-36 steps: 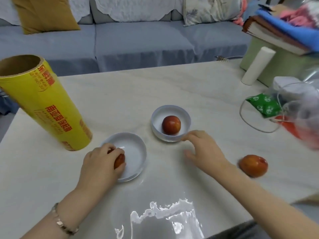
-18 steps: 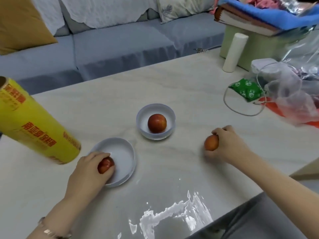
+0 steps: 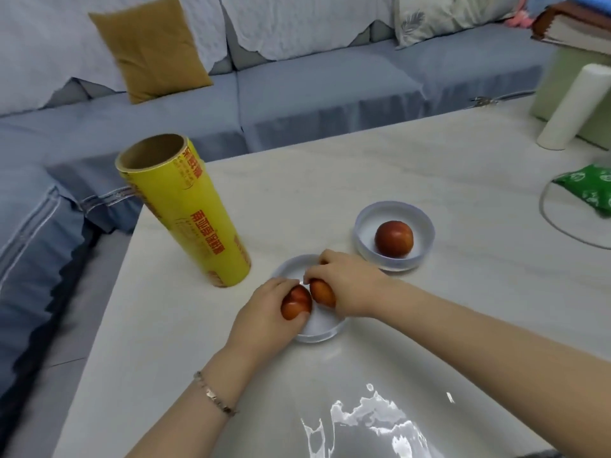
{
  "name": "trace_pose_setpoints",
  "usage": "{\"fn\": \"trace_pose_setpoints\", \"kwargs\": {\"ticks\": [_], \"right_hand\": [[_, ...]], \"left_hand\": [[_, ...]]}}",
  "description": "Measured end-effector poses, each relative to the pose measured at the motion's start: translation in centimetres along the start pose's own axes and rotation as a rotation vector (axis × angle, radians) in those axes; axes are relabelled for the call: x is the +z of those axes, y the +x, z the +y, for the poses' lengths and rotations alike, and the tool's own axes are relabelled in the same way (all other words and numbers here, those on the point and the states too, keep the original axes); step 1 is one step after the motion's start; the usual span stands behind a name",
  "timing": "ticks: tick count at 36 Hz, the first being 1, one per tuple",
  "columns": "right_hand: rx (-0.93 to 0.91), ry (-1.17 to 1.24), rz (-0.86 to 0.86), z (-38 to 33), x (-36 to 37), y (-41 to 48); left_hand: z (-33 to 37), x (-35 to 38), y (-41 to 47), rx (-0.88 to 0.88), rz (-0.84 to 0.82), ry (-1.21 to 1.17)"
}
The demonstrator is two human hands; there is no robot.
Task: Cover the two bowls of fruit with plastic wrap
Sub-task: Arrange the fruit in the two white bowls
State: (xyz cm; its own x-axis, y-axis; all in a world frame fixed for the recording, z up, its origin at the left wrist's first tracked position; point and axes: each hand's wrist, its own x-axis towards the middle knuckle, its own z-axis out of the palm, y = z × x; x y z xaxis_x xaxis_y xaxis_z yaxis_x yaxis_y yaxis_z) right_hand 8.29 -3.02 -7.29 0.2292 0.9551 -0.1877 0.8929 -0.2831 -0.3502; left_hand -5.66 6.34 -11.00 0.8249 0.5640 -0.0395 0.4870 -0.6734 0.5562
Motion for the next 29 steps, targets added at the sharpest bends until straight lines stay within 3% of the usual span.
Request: {"fn": "trace_pose_setpoints", "kwargs": {"ticks": [7, 15, 20, 23, 25, 29], "right_hand": [[0.033, -0.015, -0.159, -0.7, 0.2, 0.4], [0.041, -0.090, 0.023, 0.3, 2.7, 0.5], [0.307, 0.376, 0.247, 1.4, 3.1, -2.1], [0.497, 0.830, 0.095, 1.9, 3.8, -3.0], [0.531, 1.125, 0.037, 1.5, 4.2, -3.1], [0.486, 1.150, 0.119, 1.3, 4.4, -3.3]], "left_hand": [[0.0, 0.5, -0.6, 0.000, 0.084, 0.033], [-0.3, 0.9, -0.7, -0.036, 0.066, 0.016], [-0.9, 0.9, -1.4, -0.204, 0.022, -0.256], [-1.3, 1.0, -2.0, -0.252, 0.054, -0.426], [-1.2, 1.1, -2.3, -0.271, 0.068, -0.468], [-0.9, 0.8, -2.6, -0.266, 0.074, -0.488]]}}
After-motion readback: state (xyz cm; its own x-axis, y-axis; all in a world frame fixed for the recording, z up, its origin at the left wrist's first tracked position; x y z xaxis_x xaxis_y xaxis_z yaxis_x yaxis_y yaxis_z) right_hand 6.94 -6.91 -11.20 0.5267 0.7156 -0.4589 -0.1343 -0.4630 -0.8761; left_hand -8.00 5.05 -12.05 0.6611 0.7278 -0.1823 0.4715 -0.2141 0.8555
